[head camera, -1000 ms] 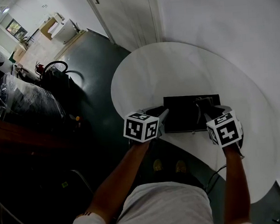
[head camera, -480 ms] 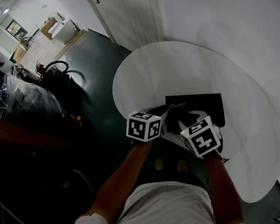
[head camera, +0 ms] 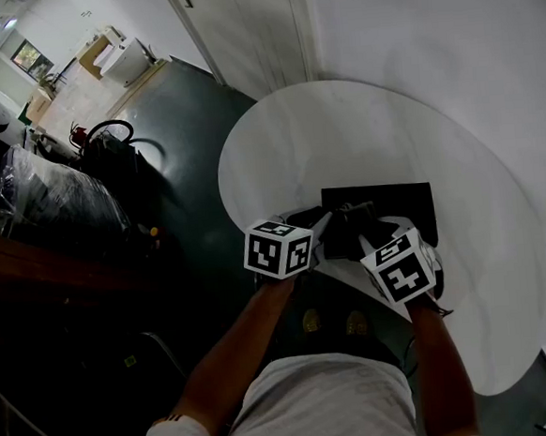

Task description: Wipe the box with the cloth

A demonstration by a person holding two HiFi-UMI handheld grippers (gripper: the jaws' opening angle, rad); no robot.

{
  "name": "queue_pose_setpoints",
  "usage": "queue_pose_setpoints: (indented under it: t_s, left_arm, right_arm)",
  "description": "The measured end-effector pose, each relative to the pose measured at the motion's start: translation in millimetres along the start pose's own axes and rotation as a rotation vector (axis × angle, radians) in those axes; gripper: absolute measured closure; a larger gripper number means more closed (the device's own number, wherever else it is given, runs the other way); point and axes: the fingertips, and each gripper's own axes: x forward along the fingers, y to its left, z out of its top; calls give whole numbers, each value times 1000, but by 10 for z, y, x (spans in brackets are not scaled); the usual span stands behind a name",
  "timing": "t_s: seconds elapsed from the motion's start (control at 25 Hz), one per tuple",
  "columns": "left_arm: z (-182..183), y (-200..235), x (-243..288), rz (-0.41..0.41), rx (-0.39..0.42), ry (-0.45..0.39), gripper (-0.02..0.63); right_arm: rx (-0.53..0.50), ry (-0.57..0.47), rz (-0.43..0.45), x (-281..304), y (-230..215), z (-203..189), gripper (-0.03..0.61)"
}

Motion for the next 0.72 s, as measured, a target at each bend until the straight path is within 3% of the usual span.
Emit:
queue_pose_setpoints:
  t_s: [0.72]
  left_arm:
    - [-6,-10,-14,16,15,3,517]
  right_arm:
    - [89,25,-149,-393,-855,-544,474]
